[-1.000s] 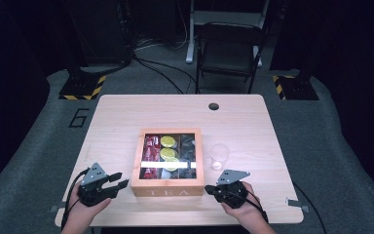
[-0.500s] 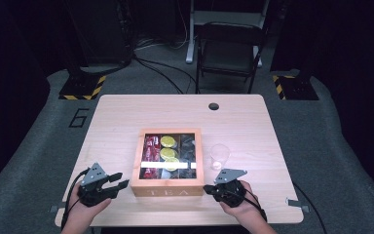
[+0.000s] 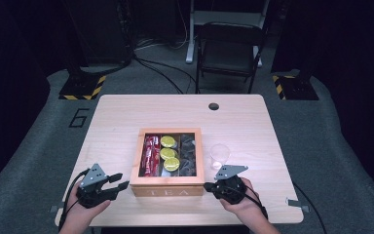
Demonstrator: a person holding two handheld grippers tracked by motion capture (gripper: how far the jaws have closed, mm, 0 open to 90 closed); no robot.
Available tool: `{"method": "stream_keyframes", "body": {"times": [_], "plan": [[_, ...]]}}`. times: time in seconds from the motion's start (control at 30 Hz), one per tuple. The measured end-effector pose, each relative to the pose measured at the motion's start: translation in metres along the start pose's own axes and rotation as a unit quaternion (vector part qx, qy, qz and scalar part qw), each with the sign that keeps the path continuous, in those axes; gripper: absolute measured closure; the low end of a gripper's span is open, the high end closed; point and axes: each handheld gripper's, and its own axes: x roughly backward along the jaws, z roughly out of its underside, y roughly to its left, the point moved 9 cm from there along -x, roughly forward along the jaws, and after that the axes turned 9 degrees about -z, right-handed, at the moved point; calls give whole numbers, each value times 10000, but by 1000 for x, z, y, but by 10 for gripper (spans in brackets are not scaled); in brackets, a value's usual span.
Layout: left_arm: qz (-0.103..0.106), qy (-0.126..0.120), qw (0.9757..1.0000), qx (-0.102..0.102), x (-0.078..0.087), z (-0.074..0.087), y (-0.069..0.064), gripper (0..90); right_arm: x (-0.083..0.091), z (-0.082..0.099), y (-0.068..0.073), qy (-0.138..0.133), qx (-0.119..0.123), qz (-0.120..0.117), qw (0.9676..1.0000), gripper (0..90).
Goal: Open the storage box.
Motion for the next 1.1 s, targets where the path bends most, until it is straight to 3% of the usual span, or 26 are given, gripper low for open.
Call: {"method": "stream_keyframes", "body": {"times": [0.23, 0.43, 0.7, 1.1], "plan": [[19, -37, 10000, 44, 2, -3, -1, 557, 8, -9, 0, -64, -119, -91, 9999, 881], [99, -22, 9998, -150, 3, -6, -9, 546, 12, -15, 1, -56, -123, -131, 9998, 881], [38, 66, 9997, -220, -8, -12, -12, 481, 20, -25, 0, -106, -117, -146, 9998, 882], [-64, 127, 9995, -287, -23, -25, -14, 460, 25, -32, 0, -242, -148, -183, 9994, 881]]}}
